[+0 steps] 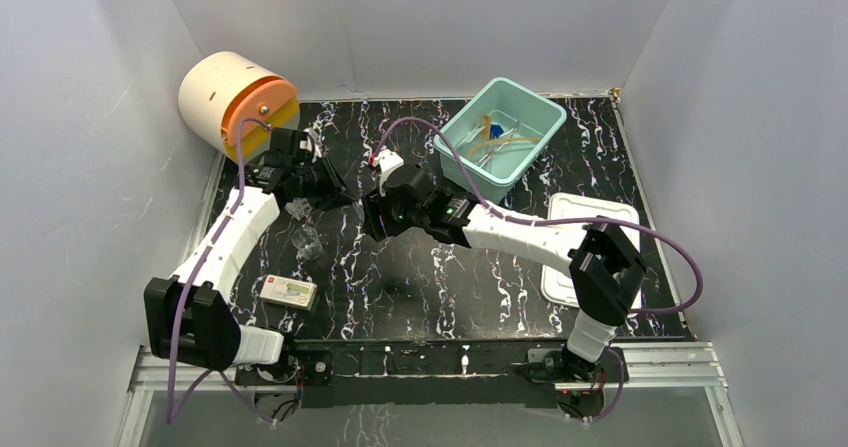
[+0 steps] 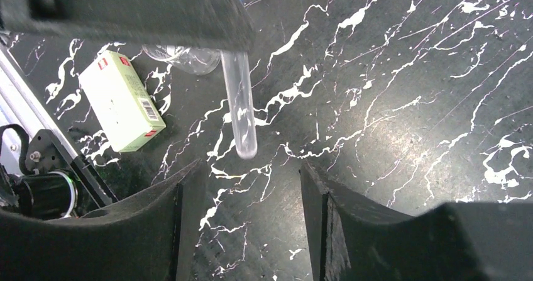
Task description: Organize the chemistry lab equipment
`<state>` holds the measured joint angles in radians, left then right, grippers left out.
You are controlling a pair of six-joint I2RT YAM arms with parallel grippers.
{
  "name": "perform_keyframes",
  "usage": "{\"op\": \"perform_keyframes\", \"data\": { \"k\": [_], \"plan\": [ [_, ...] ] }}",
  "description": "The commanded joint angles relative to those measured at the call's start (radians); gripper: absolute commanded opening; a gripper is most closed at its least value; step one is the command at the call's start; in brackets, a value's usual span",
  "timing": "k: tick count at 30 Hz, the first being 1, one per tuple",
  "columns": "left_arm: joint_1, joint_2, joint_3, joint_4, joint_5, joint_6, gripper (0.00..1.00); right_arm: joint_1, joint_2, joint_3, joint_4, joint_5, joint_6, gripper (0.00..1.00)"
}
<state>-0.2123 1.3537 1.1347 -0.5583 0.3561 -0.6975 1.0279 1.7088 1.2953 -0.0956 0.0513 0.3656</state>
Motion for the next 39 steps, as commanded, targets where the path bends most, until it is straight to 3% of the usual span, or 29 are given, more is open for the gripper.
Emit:
{"op": "perform_keyframes", "data": {
  "k": [1, 5, 15, 19, 21, 25, 31, 39],
  "plan": [
    [0.004, -0.072, 0.088, -0.038, -0.226, 0.11, 0.08, -0.004, -0.024, 0.057, -0.004, 0.047, 0.005, 0.65],
    [0.007, -0.065, 0.151, -0.097, -0.508, 0.172, 0.08, -0.021, -0.046, 0.039, -0.024, 0.056, 0.006, 0.65],
    [0.03, -0.079, 0.159, -0.05, -0.889, 0.24, 0.08, -0.087, -0.09, 0.006, -0.065, 0.02, -0.007, 0.65],
    [0.054, -0.06, 0.158, -0.019, -0.887, 0.235, 0.08, -0.113, -0.088, 0.006, -0.07, 0.013, -0.017, 0.65],
    [0.054, -0.027, 0.131, 0.073, -0.779, 0.272, 0.08, -0.135, -0.088, 0.001, -0.064, -0.003, -0.017, 0.65],
    [0.054, -0.005, 0.086, 0.185, -0.711, 0.347, 0.06, -0.154, -0.077, 0.006, -0.07, -0.02, -0.021, 0.65],
    [0.054, 0.032, 0.014, 0.332, -0.711, 0.462, 0.07, -0.178, -0.07, 0.012, -0.087, -0.033, -0.024, 0.65],
    [0.054, 0.05, -0.088, 0.532, -0.702, 0.51, 0.08, -0.192, -0.05, 0.041, -0.137, -0.045, -0.026, 0.64]
  ]
}}
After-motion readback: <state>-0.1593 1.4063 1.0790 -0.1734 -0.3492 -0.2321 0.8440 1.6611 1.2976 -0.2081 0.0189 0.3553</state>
